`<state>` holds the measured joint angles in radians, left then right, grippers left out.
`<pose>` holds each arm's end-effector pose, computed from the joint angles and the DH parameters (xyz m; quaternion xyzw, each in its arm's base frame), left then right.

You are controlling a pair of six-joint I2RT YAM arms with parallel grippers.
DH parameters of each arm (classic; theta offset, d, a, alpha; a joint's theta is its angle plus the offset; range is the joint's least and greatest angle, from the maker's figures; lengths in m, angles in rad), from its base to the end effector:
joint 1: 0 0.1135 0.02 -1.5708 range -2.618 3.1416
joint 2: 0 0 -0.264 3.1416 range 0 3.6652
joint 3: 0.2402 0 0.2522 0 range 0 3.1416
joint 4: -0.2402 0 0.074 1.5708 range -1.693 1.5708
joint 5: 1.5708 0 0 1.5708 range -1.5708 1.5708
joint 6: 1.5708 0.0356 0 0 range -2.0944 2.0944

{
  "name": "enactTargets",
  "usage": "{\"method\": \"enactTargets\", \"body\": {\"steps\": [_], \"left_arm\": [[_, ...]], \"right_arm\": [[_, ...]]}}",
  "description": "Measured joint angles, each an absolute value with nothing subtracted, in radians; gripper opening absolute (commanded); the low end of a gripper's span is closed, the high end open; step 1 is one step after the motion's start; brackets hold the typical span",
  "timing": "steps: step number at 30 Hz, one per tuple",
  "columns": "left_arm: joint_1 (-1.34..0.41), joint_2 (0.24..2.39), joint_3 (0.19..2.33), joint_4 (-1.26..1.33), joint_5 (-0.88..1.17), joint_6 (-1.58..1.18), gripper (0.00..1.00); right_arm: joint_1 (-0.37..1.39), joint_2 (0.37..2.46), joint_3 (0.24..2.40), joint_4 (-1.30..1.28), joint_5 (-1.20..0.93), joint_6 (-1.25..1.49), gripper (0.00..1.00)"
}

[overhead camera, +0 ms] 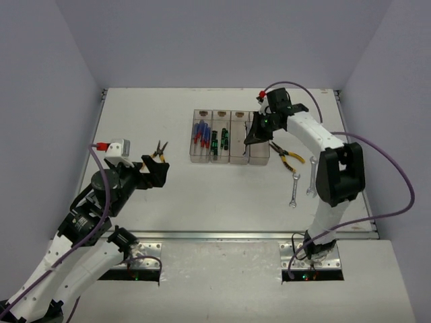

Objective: Sort the tools into containers

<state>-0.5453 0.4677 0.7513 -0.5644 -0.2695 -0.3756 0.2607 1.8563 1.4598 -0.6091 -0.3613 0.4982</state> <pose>0.0962 -0.0473 0.3286 -0.0134 0.7959 -0.1685 0.5814 0.3842 0.1155 0.2369 0.0622 0.9440 0.2619 0.1909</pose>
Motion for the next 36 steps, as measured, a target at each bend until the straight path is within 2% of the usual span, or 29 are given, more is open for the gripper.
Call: {"method": "enactTargets", "body": {"steps": [6, 8, 11, 12, 14, 18, 21, 24, 29, 32, 36], "left_arm": [[-0.545, 0.459, 0.751, -0.564, -0.270, -0.376, 1.00], [-0.545, 0.453, 0.751, -0.564, -0.270, -0.376, 1.00], [-0.545, 0.447, 0.750, -0.564, -0.270, -0.376, 1.00], [-0.545, 0.447, 0.750, -0.564, -0.269, -0.375, 1.00], [-0.545, 0.447, 0.749, -0.563, -0.269, -0.375, 1.00], [-0.545, 0.447, 0.744, -0.562, -0.268, -0.375, 1.00], [-0.545, 0.445, 0.744, -0.561, -0.269, -0.376, 1.00], [-0.545, 0.435, 0.744, -0.562, -0.269, -0.376, 1.00], [-0.545, 0.390, 0.740, -0.560, -0.271, -0.376, 1.00], [-0.545, 0.374, 0.738, -0.559, -0.274, -0.376, 1.00], [-0.545, 0.373, 0.738, -0.559, -0.277, -0.379, 1.00]], "right_arm": [[0.261, 2.120, 1.753, -0.635, -0.366, 0.502, 0.02], [0.261, 2.188, 1.823, -0.637, -0.366, 0.502, 0.15], [0.261, 2.261, 1.886, -0.662, -0.362, 0.501, 0.51], [0.261, 2.271, 1.893, -0.671, -0.360, 0.496, 0.58], [0.261, 2.273, 1.895, -0.699, -0.346, 0.493, 0.67], [0.261, 2.221, 1.876, -0.738, -0.297, 0.470, 0.75], [0.260, 2.077, 1.774, -0.748, -0.211, 0.442, 0.79], [0.233, 1.862, 1.604, -0.747, -0.136, 0.426, 0.79], [0.082, 1.542, 1.295, -0.765, 0.011, 0.422, 0.79], [0.033, 1.485, 1.158, -0.762, 0.091, 0.416, 0.77], [0.033, 1.523, 1.037, -0.767, 0.120, 0.393, 0.74]]}}
